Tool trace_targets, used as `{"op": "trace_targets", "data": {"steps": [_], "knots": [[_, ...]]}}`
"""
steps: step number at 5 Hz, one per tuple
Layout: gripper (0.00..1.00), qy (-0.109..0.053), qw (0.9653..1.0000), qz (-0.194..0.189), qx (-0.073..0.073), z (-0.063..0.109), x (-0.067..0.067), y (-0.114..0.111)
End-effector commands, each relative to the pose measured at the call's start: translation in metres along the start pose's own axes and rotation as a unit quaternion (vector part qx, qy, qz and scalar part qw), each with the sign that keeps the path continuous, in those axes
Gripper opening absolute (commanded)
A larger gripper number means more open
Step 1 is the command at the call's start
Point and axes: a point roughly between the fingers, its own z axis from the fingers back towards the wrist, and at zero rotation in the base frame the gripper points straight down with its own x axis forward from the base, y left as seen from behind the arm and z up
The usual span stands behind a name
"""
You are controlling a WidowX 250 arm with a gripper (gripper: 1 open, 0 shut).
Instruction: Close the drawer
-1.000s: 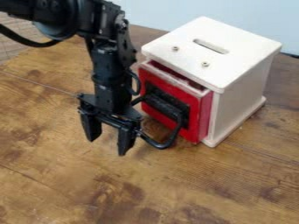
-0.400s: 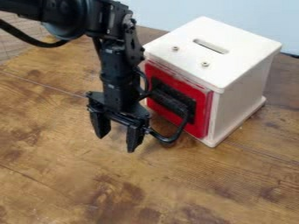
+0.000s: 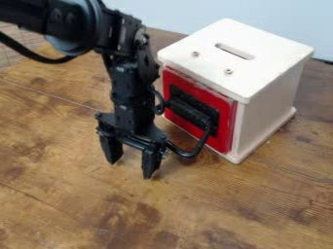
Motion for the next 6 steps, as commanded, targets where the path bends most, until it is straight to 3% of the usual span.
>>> {"op": "trace_targets", "data": {"steps": [1, 2, 6], "knots": [[1.00, -0.052, 0.9987, 0.001, 0.000, 0.042, 0.010, 0.009], [1.00, -0.055, 0.9985, -0.003, -0.001, 0.050, 0.016, 0.014], [1.00, -0.070, 0.9970, -0.031, -0.007, 0.050, 0.010, 0.048]]}}
